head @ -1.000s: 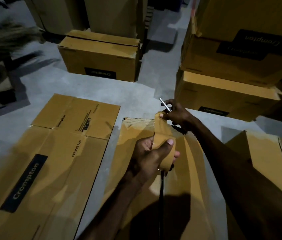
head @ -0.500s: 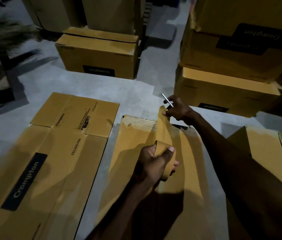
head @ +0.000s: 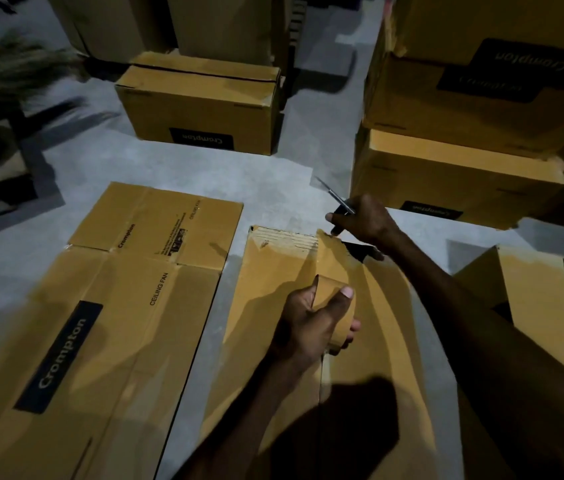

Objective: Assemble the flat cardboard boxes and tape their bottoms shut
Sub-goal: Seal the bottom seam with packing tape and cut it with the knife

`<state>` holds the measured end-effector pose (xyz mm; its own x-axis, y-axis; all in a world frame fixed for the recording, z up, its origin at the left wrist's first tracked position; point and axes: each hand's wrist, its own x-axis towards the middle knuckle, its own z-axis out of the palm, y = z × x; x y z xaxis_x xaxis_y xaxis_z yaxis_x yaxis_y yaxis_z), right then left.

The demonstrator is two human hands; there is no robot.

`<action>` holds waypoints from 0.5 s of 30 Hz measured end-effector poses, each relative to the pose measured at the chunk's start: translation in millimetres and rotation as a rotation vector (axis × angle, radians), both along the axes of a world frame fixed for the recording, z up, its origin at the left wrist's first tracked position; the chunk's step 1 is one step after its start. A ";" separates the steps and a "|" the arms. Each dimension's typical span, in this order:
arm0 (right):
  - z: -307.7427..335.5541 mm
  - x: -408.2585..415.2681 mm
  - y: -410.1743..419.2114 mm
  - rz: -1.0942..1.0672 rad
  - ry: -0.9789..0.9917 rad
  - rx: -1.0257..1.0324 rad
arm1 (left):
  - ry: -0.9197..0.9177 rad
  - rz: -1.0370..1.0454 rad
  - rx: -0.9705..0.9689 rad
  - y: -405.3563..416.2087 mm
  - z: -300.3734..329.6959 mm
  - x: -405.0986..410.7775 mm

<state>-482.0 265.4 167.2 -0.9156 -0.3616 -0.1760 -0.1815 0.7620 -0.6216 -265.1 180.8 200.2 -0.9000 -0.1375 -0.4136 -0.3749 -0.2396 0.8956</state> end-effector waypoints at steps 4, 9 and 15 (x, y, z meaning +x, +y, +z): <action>12.7 16.6 15.5 0.215 -0.173 0.059 | 0.023 0.001 0.015 -0.1 2.8 1.9; -13.9 31.3 22.2 0.118 -0.011 0.050 | 0.034 0.021 0.006 5.7 4.8 4.9; -17.0 32.2 18.8 0.080 -0.005 0.100 | -0.023 0.028 0.040 9.8 6.8 16.2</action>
